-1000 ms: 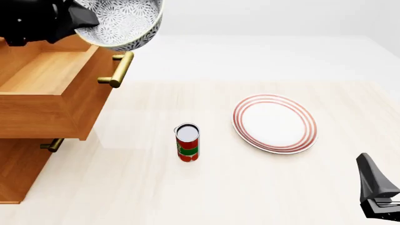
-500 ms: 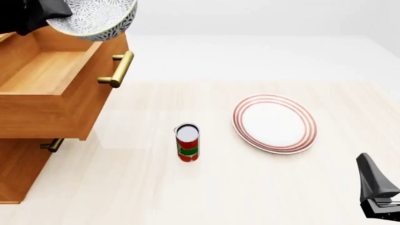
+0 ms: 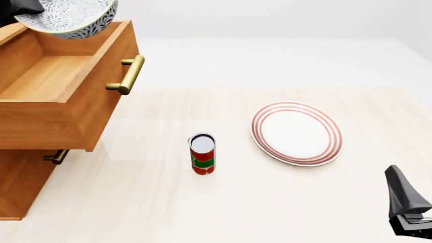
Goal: Put the bowl in the top drawer of the cabinet.
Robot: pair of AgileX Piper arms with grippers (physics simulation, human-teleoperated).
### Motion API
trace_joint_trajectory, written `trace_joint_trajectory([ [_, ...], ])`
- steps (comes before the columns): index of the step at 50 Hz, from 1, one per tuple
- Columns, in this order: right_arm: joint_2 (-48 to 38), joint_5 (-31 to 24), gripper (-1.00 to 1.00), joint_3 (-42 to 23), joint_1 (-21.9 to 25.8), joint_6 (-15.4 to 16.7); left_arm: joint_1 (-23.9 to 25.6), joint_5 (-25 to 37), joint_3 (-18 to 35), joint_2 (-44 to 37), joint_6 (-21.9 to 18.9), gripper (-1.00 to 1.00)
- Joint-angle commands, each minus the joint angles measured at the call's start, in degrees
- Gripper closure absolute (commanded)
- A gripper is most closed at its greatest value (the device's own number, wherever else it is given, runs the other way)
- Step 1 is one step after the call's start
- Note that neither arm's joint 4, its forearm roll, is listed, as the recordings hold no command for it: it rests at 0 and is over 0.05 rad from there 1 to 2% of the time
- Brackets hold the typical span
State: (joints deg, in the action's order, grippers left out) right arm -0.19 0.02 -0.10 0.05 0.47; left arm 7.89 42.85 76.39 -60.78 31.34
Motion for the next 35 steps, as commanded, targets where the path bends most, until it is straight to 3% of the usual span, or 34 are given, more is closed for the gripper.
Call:
trace_joint_trajectory([
  [1,0.00,0.00,-1.00,0.00,0.00,0.00,-3.33,1.47,0.99,0.54,-1.42,1.00],
  [35,0.00,-0.01,-1.00,0.00,0.00,-0.01,-14.74,5.07,2.94,0.86,-6.62,1.00],
])
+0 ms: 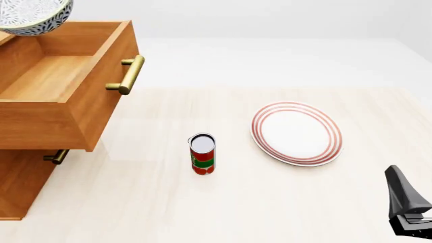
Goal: Put the bowl in the top drawer of the cabinet.
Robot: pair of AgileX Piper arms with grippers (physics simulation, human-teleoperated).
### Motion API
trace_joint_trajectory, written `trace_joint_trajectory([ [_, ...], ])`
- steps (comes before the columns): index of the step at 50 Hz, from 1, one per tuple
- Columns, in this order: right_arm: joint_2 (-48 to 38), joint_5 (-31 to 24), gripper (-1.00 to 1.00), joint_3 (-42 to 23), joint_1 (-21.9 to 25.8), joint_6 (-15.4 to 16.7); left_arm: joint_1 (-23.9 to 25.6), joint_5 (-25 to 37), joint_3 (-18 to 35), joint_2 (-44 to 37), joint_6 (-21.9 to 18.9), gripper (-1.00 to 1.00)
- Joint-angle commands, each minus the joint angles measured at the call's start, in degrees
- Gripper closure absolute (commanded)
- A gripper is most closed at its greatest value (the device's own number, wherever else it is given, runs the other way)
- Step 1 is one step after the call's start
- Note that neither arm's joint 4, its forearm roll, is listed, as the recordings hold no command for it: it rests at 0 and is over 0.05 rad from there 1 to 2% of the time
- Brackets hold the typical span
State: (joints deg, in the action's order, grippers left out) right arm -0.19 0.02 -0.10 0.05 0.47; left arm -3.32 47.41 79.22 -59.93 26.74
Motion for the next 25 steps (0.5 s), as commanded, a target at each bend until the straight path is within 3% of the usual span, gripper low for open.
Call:
trace_joint_trajectory([
  [1,0.00,0.00,-1.00,0.00,0.00,0.00,-3.73,0.48,0.00,-0.01,-2.15,1.00],
  [11,0.01,0.01,-1.00,0.00,-0.01,0.00,-4.92,-0.15,-1.26,-0.92,-3.25,1.00],
  [25,0.00,0.01,-1.00,0.00,0.01,0.01,-6.35,1.45,2.83,-3.89,-5.85,1.00],
])
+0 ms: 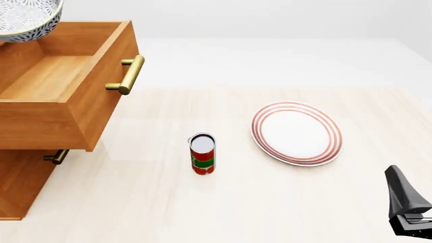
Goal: Put the bowl in the top drawer of the cabinet.
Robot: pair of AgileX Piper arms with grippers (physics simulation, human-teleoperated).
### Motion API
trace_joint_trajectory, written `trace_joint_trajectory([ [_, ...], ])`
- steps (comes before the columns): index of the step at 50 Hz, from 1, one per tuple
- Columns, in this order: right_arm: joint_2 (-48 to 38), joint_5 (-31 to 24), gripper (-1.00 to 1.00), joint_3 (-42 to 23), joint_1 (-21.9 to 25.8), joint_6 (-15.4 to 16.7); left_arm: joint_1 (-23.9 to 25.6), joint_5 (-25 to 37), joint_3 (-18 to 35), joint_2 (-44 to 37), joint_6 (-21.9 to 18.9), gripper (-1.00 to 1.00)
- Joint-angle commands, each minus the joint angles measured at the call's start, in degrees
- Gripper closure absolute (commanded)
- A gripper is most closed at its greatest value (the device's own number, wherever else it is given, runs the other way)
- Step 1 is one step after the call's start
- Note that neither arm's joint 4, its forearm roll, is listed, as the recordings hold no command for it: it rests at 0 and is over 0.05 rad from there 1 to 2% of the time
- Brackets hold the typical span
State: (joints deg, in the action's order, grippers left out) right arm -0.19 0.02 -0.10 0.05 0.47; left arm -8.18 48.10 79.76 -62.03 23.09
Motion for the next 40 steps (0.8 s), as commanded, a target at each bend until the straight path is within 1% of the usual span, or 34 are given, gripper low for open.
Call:
trace_joint_trajectory([
  [1,0.00,0.00,-1.00,0.00,-0.01,0.00,-1.72,0.72,2.33,-1.84,-2.57,1.00],
  [5,0.00,-0.01,-1.00,0.00,-0.01,0.00,-2.94,-0.12,0.70,-2.28,-3.95,1.00],
  [10,0.00,0.00,-1.00,0.00,0.00,-0.01,-3.51,-1.29,-1.62,-2.55,-4.53,1.00],
  [40,0.00,0.00,-1.00,0.00,0.00,-0.02,-3.53,-3.75,-3.96,-5.27,-5.50,1.00],
])
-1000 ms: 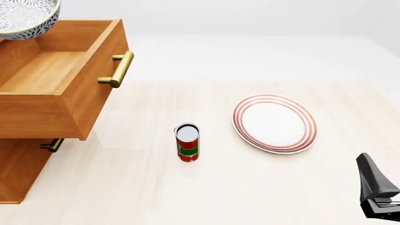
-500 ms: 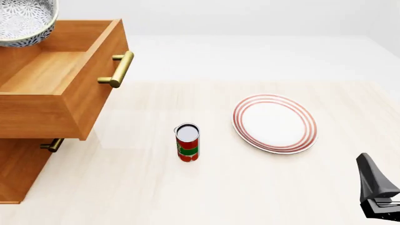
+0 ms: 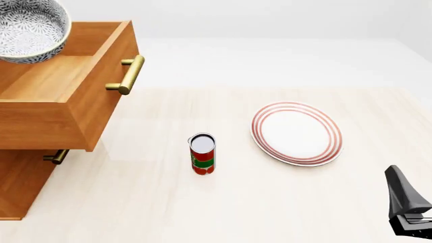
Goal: Put the bowl in the top drawer of the cabinet.
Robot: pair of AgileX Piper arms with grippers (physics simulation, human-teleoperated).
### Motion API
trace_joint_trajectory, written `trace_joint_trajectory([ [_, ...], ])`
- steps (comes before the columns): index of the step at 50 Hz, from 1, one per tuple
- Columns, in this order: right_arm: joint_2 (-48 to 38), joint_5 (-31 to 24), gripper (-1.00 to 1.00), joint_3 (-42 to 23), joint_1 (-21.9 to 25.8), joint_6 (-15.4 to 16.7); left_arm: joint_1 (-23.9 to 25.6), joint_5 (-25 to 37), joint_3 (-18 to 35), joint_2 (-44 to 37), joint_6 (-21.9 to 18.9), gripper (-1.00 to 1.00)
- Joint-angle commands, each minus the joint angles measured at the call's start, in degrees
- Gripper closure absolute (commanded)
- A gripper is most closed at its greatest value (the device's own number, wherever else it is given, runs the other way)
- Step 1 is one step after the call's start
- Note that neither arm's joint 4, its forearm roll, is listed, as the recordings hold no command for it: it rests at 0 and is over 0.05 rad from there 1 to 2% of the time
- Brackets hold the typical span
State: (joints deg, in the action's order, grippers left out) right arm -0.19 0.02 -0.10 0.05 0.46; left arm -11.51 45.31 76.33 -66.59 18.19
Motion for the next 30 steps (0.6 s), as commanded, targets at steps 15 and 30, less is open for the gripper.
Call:
trace_joint_trajectory([
  [15,0.00,-0.01,-1.00,0.00,-0.01,-0.01,-0.17,-2.73,-0.39,-3.63,-1.17,1.00],
  [30,0.00,0.00,-1.00,0.00,-0.01,0.00,0.79,-3.96,-0.48,-5.39,-1.72,1.00],
])
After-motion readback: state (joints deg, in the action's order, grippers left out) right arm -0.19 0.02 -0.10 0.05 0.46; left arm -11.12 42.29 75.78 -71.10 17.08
